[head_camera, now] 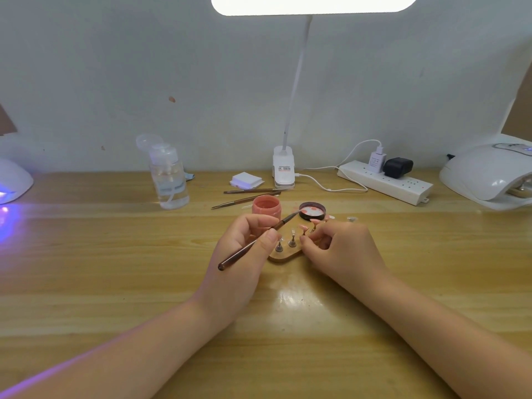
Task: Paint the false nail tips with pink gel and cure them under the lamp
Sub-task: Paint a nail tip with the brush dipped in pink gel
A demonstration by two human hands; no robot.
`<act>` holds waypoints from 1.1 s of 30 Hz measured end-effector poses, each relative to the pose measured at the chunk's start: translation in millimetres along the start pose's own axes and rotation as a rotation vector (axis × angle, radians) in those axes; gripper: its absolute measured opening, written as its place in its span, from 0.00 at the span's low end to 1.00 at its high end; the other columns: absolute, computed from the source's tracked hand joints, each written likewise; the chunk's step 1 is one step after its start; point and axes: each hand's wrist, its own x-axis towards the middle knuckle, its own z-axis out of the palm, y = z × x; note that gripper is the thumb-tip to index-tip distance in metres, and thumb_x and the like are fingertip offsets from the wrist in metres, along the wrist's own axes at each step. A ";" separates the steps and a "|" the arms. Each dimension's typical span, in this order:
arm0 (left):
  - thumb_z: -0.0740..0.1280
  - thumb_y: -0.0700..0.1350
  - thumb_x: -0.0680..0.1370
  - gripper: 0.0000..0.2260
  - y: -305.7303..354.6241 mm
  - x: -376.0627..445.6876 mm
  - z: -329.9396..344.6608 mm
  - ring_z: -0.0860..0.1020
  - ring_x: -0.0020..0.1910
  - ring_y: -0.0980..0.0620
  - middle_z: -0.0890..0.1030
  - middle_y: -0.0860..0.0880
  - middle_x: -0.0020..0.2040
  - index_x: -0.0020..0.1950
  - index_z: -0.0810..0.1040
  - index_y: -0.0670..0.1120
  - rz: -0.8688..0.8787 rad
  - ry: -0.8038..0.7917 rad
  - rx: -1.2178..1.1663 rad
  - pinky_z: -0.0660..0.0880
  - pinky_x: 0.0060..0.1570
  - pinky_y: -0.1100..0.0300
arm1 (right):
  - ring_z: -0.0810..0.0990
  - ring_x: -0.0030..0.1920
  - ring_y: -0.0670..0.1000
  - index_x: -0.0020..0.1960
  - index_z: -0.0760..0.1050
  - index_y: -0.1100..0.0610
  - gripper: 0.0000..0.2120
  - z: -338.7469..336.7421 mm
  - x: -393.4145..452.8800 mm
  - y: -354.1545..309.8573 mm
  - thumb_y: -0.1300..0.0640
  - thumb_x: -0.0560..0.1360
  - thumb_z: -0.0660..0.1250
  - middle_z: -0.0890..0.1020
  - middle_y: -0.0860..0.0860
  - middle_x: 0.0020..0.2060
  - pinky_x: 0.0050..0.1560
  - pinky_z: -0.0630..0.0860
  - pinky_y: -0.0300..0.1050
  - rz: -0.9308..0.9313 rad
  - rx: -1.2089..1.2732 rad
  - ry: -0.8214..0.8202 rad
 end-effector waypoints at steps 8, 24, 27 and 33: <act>0.66 0.49 0.75 0.06 2.0 -1.5 0.4 0.80 0.50 0.57 0.83 0.47 0.51 0.47 0.80 0.58 0.014 -0.009 -0.009 0.77 0.58 0.53 | 0.79 0.40 0.48 0.49 0.84 0.51 0.11 -2.5 -0.3 -9.7 0.47 0.75 0.68 0.84 0.49 0.37 0.42 0.74 0.45 -0.073 -0.066 -0.142; 0.65 0.38 0.79 0.08 22.2 6.3 -9.1 0.81 0.41 0.64 0.84 0.56 0.38 0.45 0.80 0.49 0.133 0.179 0.173 0.72 0.40 0.75 | 0.78 0.35 0.51 0.44 0.82 0.57 0.07 -8.5 -7.4 -9.7 0.56 0.76 0.67 0.82 0.50 0.33 0.37 0.74 0.51 -0.212 -0.049 -0.057; 0.67 0.40 0.77 0.08 34.2 22.9 -17.3 0.76 0.32 0.66 0.83 0.57 0.32 0.41 0.81 0.50 0.099 0.271 0.279 0.70 0.33 0.74 | 0.78 0.35 0.49 0.42 0.82 0.57 0.06 -8.8 -8.8 -10.0 0.57 0.75 0.68 0.82 0.49 0.33 0.38 0.74 0.50 -0.201 -0.049 -0.068; 0.66 0.44 0.74 0.06 52.7 66.8 -30.1 0.73 0.26 0.67 0.82 0.59 0.31 0.39 0.82 0.50 -0.027 0.246 0.523 0.68 0.25 0.70 | 0.79 0.36 0.49 0.42 0.83 0.57 0.06 -8.2 -6.9 -10.9 0.58 0.74 0.68 0.82 0.50 0.33 0.40 0.74 0.46 -0.189 -0.015 -0.098</act>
